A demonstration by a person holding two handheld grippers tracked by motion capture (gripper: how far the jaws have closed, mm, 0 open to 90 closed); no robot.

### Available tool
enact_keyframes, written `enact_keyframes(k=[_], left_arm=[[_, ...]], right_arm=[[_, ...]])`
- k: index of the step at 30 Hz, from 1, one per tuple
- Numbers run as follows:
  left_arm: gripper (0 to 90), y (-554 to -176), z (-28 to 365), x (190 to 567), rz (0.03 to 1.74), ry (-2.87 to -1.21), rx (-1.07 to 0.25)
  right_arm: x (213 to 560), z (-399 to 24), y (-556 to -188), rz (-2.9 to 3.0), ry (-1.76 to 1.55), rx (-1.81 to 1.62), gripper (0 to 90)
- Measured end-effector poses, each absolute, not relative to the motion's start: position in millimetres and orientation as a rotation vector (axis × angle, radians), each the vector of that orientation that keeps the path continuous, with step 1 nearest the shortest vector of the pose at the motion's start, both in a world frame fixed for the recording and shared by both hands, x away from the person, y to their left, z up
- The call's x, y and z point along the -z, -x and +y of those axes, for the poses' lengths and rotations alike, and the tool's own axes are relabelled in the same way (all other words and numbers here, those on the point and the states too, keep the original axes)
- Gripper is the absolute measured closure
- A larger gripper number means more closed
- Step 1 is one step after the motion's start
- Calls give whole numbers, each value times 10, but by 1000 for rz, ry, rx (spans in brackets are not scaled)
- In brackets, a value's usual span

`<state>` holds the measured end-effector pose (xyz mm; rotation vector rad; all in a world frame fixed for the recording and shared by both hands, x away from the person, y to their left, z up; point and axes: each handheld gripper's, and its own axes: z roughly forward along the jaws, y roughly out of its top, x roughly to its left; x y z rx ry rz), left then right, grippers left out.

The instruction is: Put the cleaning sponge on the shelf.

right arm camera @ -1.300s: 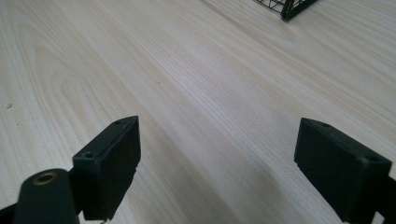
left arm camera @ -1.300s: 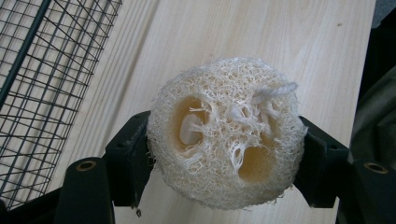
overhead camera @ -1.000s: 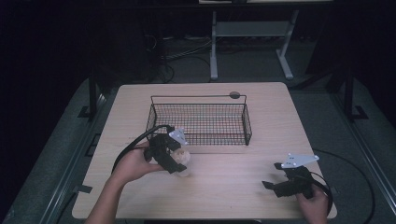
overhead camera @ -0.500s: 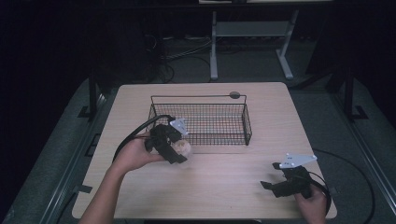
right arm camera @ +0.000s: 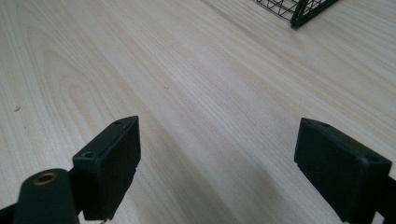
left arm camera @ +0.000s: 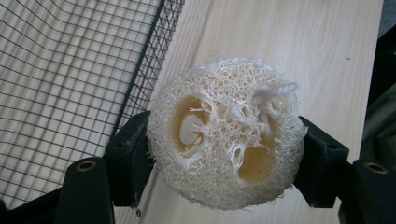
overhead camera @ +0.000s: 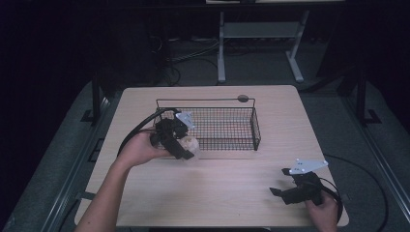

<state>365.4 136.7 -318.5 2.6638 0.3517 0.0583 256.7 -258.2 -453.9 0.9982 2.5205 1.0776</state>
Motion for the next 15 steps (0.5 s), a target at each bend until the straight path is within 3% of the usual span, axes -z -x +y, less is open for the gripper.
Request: enact_keyframes(k=[15], left_arm=[[296,-3905,1246,3038,341,-2683,-72]], right_arm=[[4531,-2573,-2558,2524,-995,-1080,142]])
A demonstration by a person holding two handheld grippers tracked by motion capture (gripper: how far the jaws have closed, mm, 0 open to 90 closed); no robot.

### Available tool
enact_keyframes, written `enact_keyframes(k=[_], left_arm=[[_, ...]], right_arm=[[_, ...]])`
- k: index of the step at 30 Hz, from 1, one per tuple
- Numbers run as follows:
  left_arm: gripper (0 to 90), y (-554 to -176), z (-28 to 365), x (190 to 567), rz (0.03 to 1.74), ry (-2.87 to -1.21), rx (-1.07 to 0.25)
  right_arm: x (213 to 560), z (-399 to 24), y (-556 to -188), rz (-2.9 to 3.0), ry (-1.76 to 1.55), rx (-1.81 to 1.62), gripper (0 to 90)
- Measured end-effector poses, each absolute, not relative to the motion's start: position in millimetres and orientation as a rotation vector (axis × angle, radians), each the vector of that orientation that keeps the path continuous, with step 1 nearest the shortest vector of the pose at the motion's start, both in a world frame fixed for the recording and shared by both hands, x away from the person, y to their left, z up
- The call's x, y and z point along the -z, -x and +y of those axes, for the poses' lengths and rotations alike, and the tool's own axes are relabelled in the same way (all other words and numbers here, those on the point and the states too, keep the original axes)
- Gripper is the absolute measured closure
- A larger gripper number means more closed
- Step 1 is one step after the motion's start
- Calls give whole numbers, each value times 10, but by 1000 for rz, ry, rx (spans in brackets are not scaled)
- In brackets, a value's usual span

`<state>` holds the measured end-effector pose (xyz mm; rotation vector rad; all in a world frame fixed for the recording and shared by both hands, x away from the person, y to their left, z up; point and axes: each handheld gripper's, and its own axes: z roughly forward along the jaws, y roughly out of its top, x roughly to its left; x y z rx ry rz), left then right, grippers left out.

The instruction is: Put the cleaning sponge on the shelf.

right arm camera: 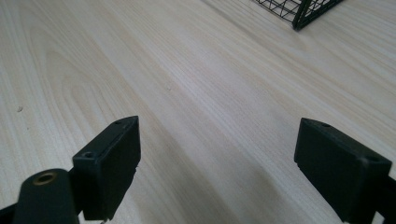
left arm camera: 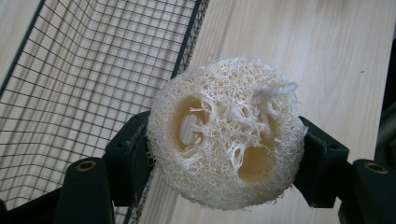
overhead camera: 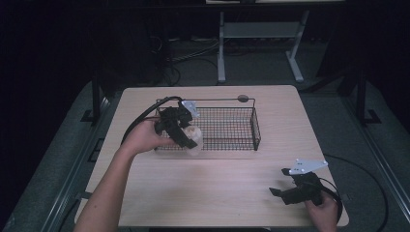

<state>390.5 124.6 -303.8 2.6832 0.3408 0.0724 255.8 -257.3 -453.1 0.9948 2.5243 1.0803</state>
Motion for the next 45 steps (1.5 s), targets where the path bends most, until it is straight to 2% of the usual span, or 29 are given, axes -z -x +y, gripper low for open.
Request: enact_keyframes(k=[35,45], left_arm=[[297,-4551,1158,2929,447,-2631,-115],[296,-4711,1103,3144,484,-2697,-129]], right_arm=[[4515,-2557,-2547,2516,-989,-1081,142],[4498,-2568,-2540,2506,-994,-1085,142]])
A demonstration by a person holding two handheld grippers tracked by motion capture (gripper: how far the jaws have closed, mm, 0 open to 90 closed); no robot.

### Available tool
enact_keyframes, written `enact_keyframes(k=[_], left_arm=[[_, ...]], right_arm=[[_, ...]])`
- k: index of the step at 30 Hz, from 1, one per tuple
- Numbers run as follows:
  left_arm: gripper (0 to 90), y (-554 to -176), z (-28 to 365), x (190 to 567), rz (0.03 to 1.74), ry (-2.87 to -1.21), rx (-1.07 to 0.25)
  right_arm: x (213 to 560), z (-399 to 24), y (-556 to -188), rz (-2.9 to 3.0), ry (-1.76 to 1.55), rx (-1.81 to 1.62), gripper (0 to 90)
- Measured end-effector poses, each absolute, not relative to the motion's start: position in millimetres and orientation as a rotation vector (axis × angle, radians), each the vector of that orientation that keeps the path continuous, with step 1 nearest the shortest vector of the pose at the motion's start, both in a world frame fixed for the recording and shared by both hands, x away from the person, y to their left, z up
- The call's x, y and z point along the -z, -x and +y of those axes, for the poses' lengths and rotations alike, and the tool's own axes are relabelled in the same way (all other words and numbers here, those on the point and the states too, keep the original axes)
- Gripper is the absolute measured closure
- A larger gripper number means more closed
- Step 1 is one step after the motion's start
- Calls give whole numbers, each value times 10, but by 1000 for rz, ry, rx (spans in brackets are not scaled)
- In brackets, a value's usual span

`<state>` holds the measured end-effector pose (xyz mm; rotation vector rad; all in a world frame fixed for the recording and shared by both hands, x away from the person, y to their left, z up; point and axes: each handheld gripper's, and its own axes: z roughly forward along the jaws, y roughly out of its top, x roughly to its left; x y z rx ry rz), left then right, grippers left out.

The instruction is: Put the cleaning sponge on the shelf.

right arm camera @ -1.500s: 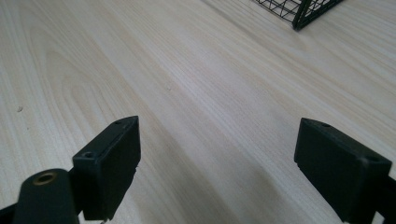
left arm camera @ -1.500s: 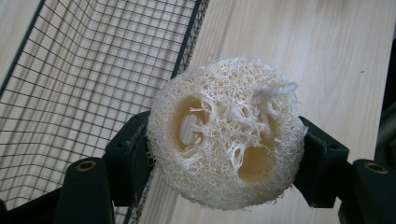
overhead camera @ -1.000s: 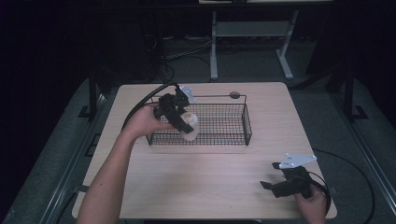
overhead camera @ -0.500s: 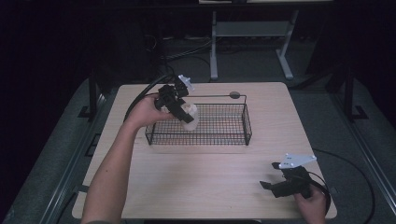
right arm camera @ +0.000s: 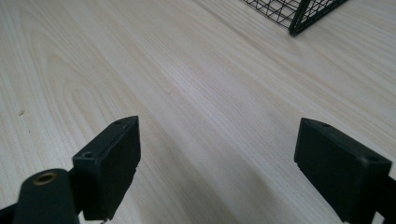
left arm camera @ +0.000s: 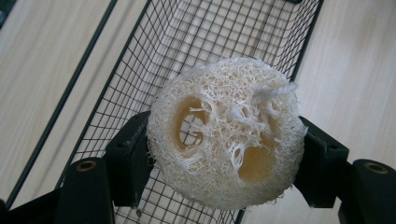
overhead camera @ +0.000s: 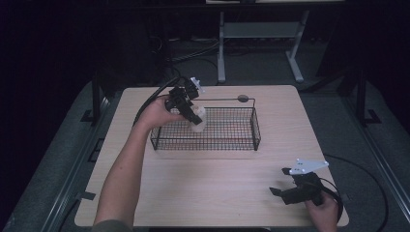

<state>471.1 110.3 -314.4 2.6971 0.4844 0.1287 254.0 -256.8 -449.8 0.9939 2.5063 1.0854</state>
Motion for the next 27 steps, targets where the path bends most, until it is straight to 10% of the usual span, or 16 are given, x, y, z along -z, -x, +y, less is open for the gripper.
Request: enact_keyframes(k=[27], left_arm=[[295,-4972,875,3603,543,-2733,-86]], right_arm=[[4480,-2635,-2543,2488,-1000,-1093,142]])
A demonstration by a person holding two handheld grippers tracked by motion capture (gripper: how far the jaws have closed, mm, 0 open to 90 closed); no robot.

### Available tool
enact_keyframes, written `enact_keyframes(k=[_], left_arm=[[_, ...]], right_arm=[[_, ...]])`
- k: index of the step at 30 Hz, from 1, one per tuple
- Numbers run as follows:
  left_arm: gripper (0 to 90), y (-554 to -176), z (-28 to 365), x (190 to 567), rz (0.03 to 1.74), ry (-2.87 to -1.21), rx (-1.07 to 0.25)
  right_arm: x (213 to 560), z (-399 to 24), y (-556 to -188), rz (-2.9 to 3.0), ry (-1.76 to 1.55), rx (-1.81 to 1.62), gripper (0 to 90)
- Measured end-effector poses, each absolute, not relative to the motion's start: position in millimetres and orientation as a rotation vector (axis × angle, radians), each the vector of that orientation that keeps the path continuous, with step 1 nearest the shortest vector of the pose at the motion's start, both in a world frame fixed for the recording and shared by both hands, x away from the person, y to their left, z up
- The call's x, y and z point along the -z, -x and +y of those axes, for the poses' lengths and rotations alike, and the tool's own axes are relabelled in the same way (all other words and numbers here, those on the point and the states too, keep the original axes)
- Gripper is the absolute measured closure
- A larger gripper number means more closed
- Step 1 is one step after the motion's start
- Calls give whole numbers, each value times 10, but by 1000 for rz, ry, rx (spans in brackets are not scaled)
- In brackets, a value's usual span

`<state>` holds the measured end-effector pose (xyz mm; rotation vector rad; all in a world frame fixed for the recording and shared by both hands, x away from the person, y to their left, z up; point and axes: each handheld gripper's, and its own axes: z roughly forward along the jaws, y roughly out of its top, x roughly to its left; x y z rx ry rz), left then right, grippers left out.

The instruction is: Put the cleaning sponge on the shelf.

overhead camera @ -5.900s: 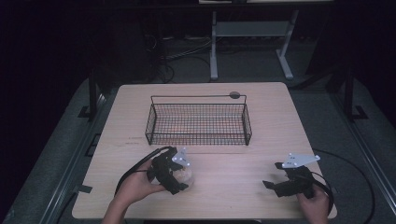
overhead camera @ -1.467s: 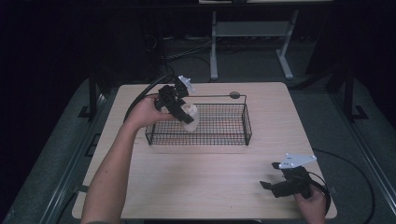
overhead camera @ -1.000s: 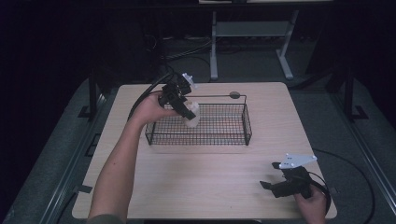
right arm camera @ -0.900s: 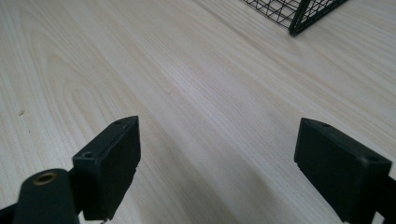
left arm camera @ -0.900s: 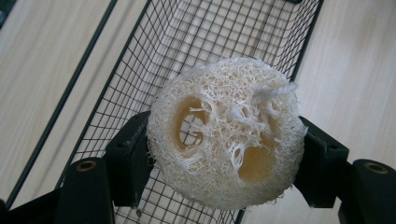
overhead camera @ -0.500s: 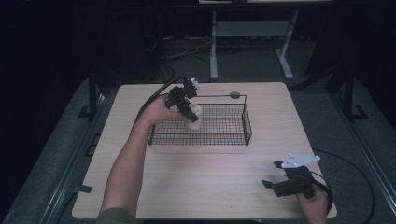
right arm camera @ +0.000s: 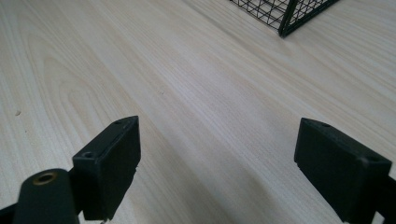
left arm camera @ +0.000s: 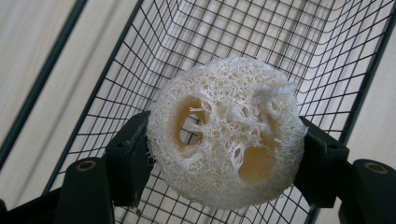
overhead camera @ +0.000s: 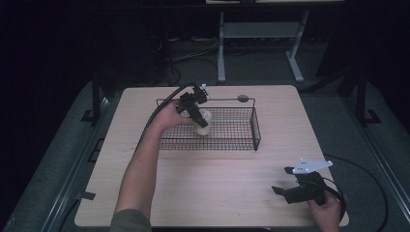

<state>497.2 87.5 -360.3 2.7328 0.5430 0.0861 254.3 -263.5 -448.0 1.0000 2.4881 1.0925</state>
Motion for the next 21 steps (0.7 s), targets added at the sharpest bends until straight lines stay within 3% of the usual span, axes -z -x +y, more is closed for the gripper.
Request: enact_keyframes(k=[21], left_arm=[[294,-5022,783,3847,554,-2805,-51]], right_arm=[[4475,-2632,-2543,2490,-986,-1088,142]])
